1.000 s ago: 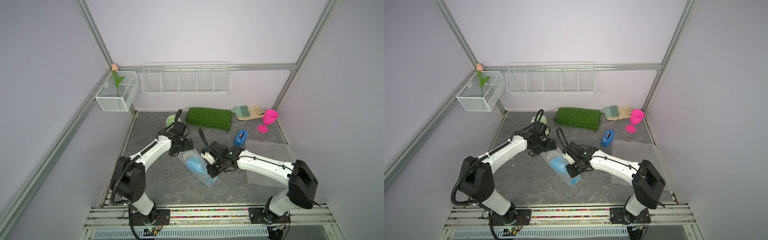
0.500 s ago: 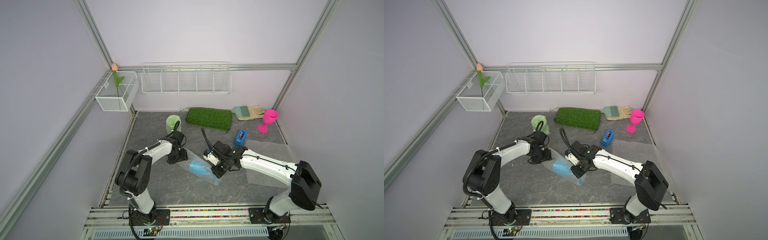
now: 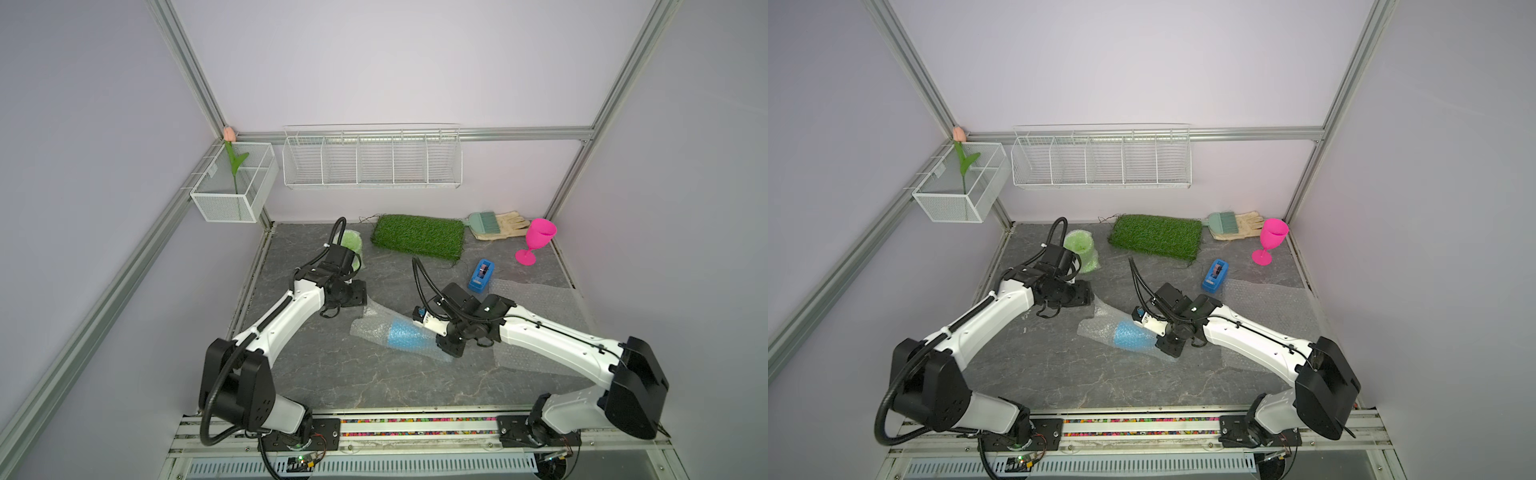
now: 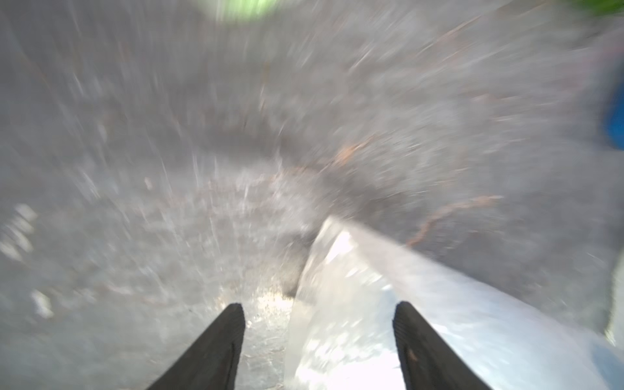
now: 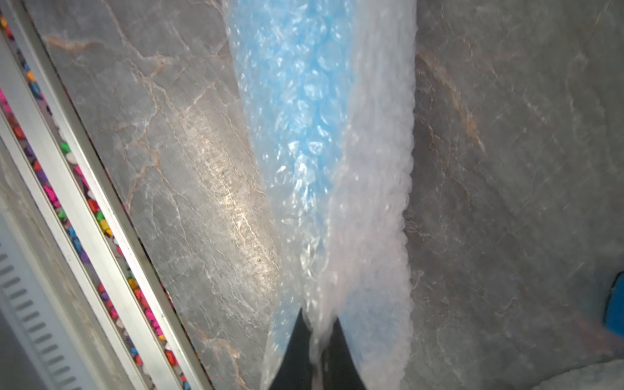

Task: Wrap wine glasses in bubble wrap
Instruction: Adjust the bubble wrap at the center of the board.

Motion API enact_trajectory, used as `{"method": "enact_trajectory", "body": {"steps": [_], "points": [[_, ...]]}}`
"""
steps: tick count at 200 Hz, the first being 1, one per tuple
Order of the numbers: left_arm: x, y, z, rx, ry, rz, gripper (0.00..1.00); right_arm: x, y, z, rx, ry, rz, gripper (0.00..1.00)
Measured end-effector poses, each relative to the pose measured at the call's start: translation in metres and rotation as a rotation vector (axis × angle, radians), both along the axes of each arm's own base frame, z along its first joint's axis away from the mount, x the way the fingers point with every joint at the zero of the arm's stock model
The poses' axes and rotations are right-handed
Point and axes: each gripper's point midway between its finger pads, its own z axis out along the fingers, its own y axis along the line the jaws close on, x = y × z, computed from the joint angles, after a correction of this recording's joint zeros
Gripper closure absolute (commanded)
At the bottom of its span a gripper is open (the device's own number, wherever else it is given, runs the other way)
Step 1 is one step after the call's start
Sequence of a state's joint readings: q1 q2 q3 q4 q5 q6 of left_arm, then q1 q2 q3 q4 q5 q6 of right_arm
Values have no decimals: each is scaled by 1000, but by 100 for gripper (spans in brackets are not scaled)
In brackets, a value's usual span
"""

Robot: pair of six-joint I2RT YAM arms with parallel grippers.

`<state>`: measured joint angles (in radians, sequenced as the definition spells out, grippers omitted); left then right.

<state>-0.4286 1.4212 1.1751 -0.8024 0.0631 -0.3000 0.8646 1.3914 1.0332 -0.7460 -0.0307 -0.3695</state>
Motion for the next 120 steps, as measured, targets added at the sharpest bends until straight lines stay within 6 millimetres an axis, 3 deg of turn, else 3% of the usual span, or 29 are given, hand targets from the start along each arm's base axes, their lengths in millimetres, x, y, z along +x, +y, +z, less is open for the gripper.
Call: {"method": "enact_trajectory", "body": {"steps": [15, 37, 62, 93, 120], "points": [[-7, -14, 28, -4, -94, -124, 30, -2, -2, 3, -5, -47, 92, 93], [-27, -33, 41, 5, -163, -320, 31, -2, -7, 2, -13, -81, 188, 93], [-58, -49, 33, -27, -171, -570, 30, 1, -14, -1, -16, -86, 235, 93], [-96, -69, 21, -65, -176, -850, 12, 2, -18, -2, 2, -69, 260, 93], [-136, -91, 2, -62, -156, -1092, 9, 0, -19, -2, 23, -39, 262, 93]]}}
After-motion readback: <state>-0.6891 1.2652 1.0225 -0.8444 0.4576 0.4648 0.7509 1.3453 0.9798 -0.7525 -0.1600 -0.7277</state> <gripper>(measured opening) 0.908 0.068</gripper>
